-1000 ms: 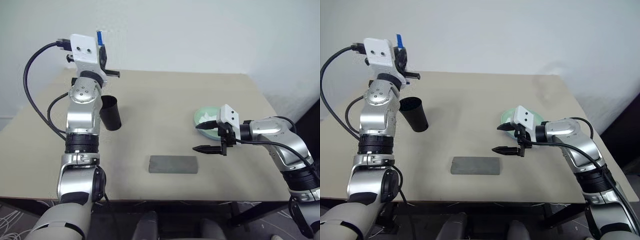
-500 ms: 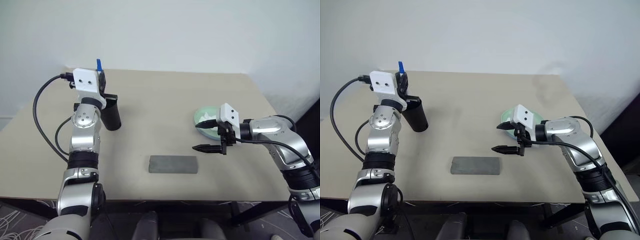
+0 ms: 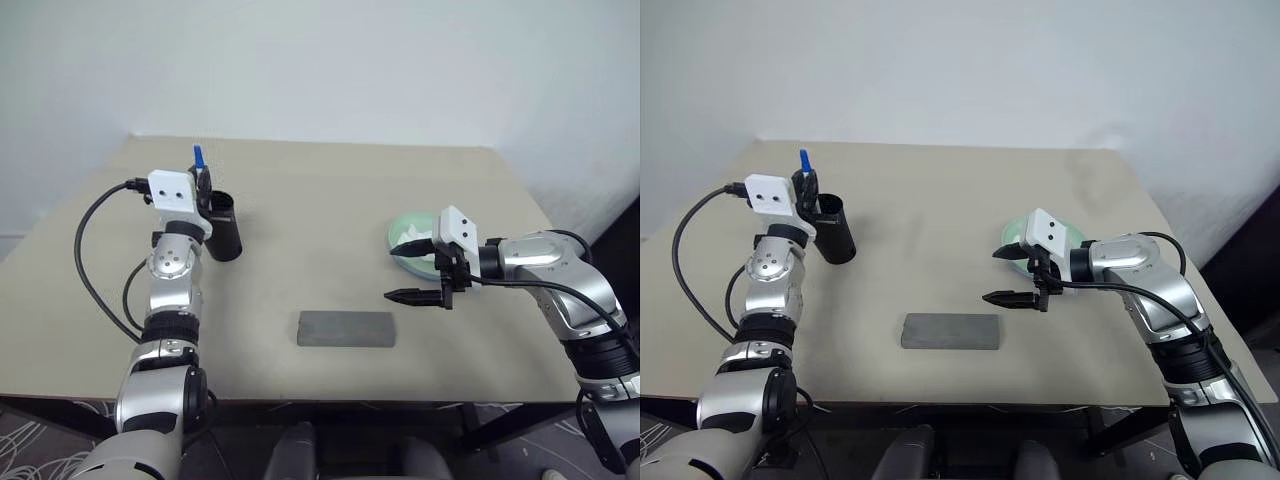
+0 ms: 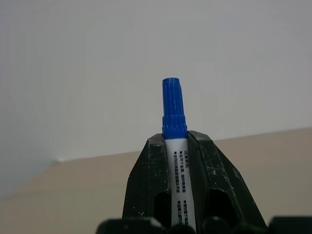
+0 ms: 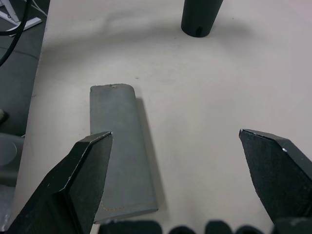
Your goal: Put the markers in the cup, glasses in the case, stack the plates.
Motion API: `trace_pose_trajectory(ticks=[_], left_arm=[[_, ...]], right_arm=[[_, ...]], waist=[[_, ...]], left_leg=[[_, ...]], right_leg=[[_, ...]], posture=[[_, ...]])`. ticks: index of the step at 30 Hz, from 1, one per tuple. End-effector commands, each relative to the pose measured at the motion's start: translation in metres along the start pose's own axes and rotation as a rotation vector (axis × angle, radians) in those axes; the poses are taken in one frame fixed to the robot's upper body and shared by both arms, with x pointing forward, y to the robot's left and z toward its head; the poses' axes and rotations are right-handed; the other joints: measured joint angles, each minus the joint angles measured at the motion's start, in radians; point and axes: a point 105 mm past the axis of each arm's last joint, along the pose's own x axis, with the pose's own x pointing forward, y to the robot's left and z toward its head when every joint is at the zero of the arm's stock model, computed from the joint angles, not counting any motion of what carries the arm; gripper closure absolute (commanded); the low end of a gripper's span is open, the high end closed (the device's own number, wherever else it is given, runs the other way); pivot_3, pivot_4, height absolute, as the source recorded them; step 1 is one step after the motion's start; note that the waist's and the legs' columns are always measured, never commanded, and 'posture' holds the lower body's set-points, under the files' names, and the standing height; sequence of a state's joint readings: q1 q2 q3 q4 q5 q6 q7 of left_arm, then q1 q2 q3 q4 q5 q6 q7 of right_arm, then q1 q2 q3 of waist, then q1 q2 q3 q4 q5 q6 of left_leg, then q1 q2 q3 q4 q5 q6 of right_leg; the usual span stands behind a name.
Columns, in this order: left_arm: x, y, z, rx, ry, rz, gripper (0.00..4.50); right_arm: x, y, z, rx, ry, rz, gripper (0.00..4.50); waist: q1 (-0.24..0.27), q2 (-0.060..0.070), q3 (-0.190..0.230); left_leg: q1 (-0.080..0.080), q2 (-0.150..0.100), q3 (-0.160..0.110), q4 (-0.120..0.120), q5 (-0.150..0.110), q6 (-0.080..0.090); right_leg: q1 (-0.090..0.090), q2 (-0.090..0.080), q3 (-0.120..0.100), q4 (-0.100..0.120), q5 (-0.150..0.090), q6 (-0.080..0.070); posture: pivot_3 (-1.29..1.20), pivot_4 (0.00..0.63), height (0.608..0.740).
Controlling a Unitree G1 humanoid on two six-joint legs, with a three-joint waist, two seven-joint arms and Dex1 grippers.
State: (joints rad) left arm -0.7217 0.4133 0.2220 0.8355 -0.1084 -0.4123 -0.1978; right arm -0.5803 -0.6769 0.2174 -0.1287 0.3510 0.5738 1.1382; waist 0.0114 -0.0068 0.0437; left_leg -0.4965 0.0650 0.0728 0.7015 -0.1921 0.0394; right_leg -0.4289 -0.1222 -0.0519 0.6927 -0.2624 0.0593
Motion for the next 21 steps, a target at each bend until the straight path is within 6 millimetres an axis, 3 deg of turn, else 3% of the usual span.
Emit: trace_pose_trajectory(ticks=[1, 7, 11, 17, 21], left_arm=[[0.005, -0.004, 0.01, 0.009, -0.044, -0.015, 3.61], [0.002, -0.008, 0.006, -0.005, -0.041, -0.049, 1.56], [0.0, -0.011, 0.016, -0.03, -0.063, -0.119, 0.2], [-0.006, -0.008, 0.042, -0.06, -0.047, -0.275, 0.05], [-0.039, 0.028, 0.057, 0.006, 0.059, -0.407, 0.05]], right_arm=[[-0.004, -0.002, 0.016, -0.053, -0.026, -0.013, 0.0], [-0.004, -0.004, 0.015, -0.052, -0.025, -0.021, 0.0], [-0.006, -0.005, 0.015, -0.052, -0.026, -0.033, 0.0], [-0.01, -0.005, 0.014, -0.047, -0.024, -0.05, 0.0], [-0.023, -0.011, 0.006, -0.036, -0.003, -0.082, 0.0]], waist=[[0.0, 0.0, 0.0], [0.0, 0.0, 0.0], [0.0, 0.0, 0.0], [-0.003, 0.0, 0.0], [-0.015, 0.0, 0.0]], left_leg=[[0.0, 0.0, 0.0, 0.0, 0.0, 0.0], [0.0, 0.0, 0.0, 0.0, 0.0, 0.0], [0.0, 0.0, 0.0, 0.0, 0.0, 0.0], [-0.001, 0.001, 0.0, 0.0, 0.0, 0.0], [-0.001, 0.001, 0.002, -0.002, 0.0, -0.001]], right_leg=[[0.0, 0.0, 0.0, 0.0, 0.0, 0.0], [0.0, 0.0, 0.0, 0.0, 0.0, 0.0], [0.0, 0.0, 0.0, 0.0, 0.0, 0.0], [-0.002, 0.0, 0.0, 0.0, 0.0, 0.0], [-0.004, 0.0, 0.0, 0.0, 0.0, -0.001]], posture=[[0.0, 0.0, 0.678], [0.0, 0.0, 0.678], [0.0, 0.0, 0.678], [0.0, 0.0, 0.678], [0.0, 0.0, 0.678]])
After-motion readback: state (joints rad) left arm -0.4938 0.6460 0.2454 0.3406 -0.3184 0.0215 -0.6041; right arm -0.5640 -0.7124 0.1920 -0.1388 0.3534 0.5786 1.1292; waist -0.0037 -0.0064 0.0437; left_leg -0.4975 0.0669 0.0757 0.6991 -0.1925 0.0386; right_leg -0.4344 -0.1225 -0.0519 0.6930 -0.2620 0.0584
